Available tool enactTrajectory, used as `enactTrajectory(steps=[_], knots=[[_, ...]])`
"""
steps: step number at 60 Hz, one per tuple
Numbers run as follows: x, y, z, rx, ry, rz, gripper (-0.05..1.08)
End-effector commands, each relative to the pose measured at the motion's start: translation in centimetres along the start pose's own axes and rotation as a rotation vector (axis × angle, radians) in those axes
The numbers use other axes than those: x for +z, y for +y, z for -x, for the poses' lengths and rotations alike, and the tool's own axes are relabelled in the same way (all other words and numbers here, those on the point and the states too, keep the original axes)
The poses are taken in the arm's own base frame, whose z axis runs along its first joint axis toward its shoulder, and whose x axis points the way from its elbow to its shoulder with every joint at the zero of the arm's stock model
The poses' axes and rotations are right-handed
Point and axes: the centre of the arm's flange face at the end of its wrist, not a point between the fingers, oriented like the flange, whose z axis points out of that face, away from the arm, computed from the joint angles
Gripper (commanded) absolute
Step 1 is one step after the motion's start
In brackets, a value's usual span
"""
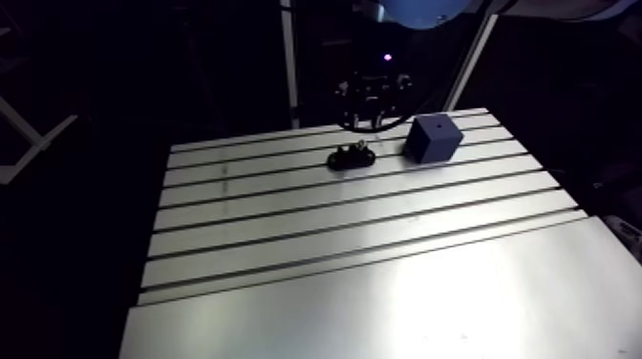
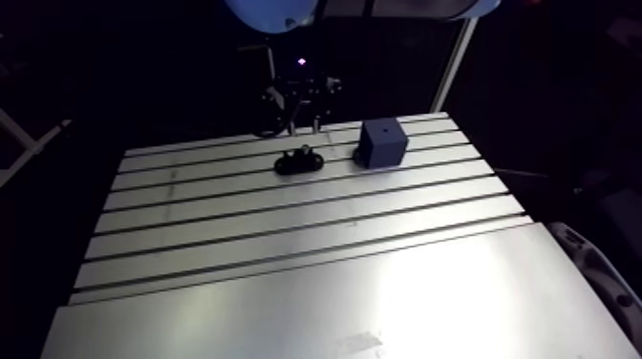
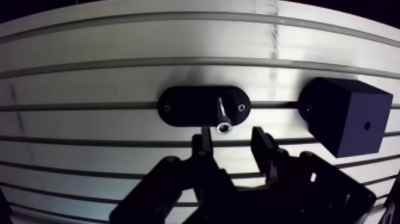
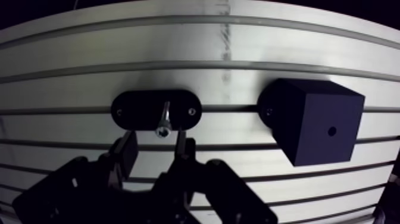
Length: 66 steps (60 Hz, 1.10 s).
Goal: Pick up the M10 bolt and insert it into the hole until fully seated.
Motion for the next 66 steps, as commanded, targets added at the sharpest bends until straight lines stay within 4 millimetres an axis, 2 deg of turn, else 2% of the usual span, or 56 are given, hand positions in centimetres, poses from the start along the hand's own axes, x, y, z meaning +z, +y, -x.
enactTrajectory(steps=[1, 66], knots=[[0.8, -0.1, 0.0, 0.001, -0.013, -0.003, 0.53], [2.5, 0.0, -0.4, -0.002, -0.037, -0.005, 0.53]])
